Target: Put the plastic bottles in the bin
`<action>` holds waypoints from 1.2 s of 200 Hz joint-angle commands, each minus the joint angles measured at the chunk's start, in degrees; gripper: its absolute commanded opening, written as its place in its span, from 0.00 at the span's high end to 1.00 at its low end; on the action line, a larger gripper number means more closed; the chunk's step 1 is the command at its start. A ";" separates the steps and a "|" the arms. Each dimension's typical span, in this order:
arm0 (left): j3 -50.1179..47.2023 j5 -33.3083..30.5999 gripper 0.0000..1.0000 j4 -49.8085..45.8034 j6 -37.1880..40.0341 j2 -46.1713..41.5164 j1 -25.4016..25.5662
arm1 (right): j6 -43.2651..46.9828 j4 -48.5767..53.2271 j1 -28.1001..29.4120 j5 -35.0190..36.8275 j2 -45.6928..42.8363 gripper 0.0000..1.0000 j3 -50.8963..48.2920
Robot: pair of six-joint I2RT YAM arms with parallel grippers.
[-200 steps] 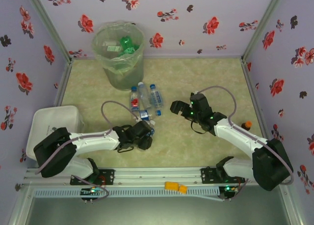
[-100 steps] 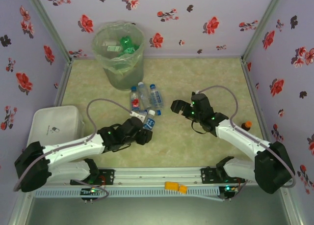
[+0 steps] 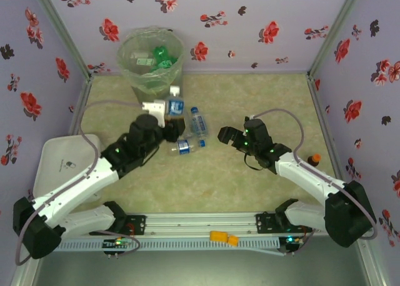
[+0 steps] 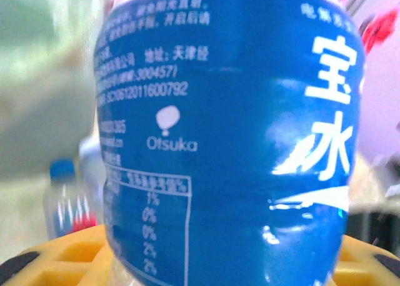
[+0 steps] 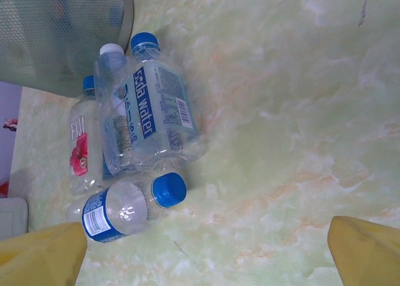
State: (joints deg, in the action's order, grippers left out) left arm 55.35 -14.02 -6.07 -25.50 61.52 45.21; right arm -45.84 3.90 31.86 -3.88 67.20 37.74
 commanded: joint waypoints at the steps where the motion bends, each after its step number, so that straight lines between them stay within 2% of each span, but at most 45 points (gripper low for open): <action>1: 9.15 -0.66 0.78 3.03 9.57 3.82 -2.60 | -1.77 -2.29 -0.13 0.63 -0.02 0.00 -1.17; 45: 21.30 3.98 0.77 0.15 15.00 12.30 -10.12 | -1.84 -2.35 -0.13 2.35 -2.51 0.00 -2.49; 83: 31.13 7.60 0.78 -4.15 15.86 20.26 -17.69 | -0.74 0.10 -0.13 3.59 -4.63 0.00 -2.39; 127: 49.12 7.94 0.78 -16.66 20.67 32.38 -24.44 | -0.99 0.49 -0.13 4.33 -7.57 0.00 -3.80; 157: 61.19 8.33 0.78 -26.29 19.70 42.14 -29.31 | -1.18 1.23 -0.13 4.49 -9.08 0.00 -4.16; 192: 65.41 8.13 0.75 -31.19 21.02 47.82 -31.48 | -0.32 5.02 -0.13 6.86 -12.36 0.00 -4.51; 215: 66.20 8.11 0.65 -32.77 20.93 49.39 -32.03 | 0.73 7.21 -0.13 8.46 -14.18 0.00 -4.60; 221: 66.53 8.07 0.56 -33.31 20.91 49.64 -32.16 | 0.93 7.62 -0.14 8.75 -14.44 0.00 -4.60; 240: 68.63 8.12 0.20 -35.91 19.66 49.98 -32.15 | 1.28 8.23 -0.13 9.24 -14.49 0.00 -4.69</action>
State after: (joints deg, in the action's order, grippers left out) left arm 119.39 -6.37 -37.87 -5.50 111.74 13.32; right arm -46.24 9.34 31.86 2.57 53.32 34.00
